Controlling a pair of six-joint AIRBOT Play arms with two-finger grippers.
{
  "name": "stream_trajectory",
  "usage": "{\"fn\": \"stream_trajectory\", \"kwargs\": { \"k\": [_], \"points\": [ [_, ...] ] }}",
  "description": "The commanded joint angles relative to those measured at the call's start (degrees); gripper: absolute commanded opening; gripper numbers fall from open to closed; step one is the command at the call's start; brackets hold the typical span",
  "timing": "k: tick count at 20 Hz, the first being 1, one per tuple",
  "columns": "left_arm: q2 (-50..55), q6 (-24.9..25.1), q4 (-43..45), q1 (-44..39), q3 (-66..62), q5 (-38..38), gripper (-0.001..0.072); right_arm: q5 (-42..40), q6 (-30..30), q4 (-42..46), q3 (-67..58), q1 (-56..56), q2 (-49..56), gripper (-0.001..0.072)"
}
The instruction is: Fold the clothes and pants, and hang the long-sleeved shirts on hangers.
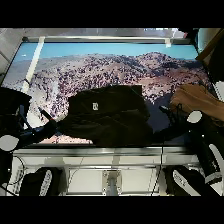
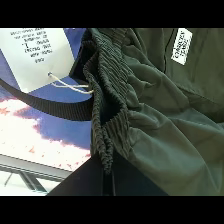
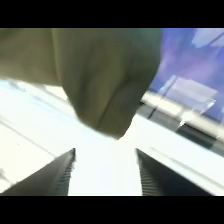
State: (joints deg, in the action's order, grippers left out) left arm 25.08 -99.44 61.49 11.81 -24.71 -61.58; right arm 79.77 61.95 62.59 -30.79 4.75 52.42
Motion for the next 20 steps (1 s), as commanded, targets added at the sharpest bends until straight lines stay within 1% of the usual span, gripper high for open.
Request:
{"fn": "stream_trajectory", "kwargs": {
  "k": [1, 2, 4, 6, 7, 8, 11, 12, 13, 14, 15, 16, 17, 18, 20],
  "points": [
    [0.0, 0.0, 0.0, 0.0, 0.0, 0.0, 0.0023, 0.0, -0.2, -5.3, 5.6, -0.3, -1.4, 0.0569],
    [-0.1, 0.0, 0.0, 0.0, 0.1, 0.0, 0.0023, -1.0, 0.0, -5.8, 5.4, -0.3, -1.2, 0.0577],
    [-0.1, 0.0, -0.2, 0.0, 0.1, 0.0, 0.0023, -5.6, 0.7, -8.3, 5.6, 0.0, -1.2, 0.0578],
    [-0.1, 0.0, -0.2, 0.0, 0.1, 0.0, 0.0022, -10.8, 5.3, -7.5, 5.6, 0.0, -1.2, 0.0577],
    [-0.1, 0.0, -0.2, 0.0, 0.1, 0.0, 0.0023, -12.0, 8.3, -6.9, 5.6, 0.0, -0.8, 0.0578],
    [-0.1, 0.0, -0.2, 0.0, 0.1, 0.0, 0.0023, -11.6, 9.2, -6.7, 5.6, 0.0, 0.0, 0.0577],
    [-0.1, 0.0, -0.2, 0.0, 0.1, 0.0, 0.0023, -11.7, 9.1, -8.9, 5.6, 0.0, 5.4, 0.0577],
    [-0.1, 0.0, -0.2, 0.0, 0.1, 0.0, 0.0023, -12.1, 8.5, -10.2, 5.6, -0.2, 7.5, 0.0576],
    [-0.1, 0.0, -0.2, 0.0, 0.1, 0.0, 0.0023, -12.1, 6.7, -11.9, 5.6, -0.2, 9.3, 0.0572],
    [-0.1, 0.0, -0.2, 0.0, 0.1, 0.0, 0.0023, -12.1, 4.9, -14.3, 5.6, -0.2, 11.2, 0.0530],
    [-0.1, 0.0, -0.2, 0.0, 0.1, 0.0, 0.0022, -12.1, 3.6, -16.7, 5.6, -0.2, 12.7, 0.0440],
    [-0.1, 0.0, -0.1, 0.0, 0.1, 0.0, 0.0023, -12.1, 2.1, -18.4, 5.6, -0.2, 13.7, 0.0281],
    [-0.1, 0.0, -0.1, 0.0, 0.1, 0.0, 0.0022, -12.1, 1.4, -19.3, 5.5, -0.2, 13.9, 0.0096],
    [-0.1, 0.0, 0.0, 0.0, 0.1, 0.1, 0.0023, -11.0, 1.3, -19.3, 5.2, -0.1, 13.8, 0.0005],
    [-0.2, 0.0, 0.0, 0.1, -0.5, 0.0, 0.0022, -4.2, 1.3, -17.4, 3.0, -0.1, 12.7, 0.0002]
  ]
}}
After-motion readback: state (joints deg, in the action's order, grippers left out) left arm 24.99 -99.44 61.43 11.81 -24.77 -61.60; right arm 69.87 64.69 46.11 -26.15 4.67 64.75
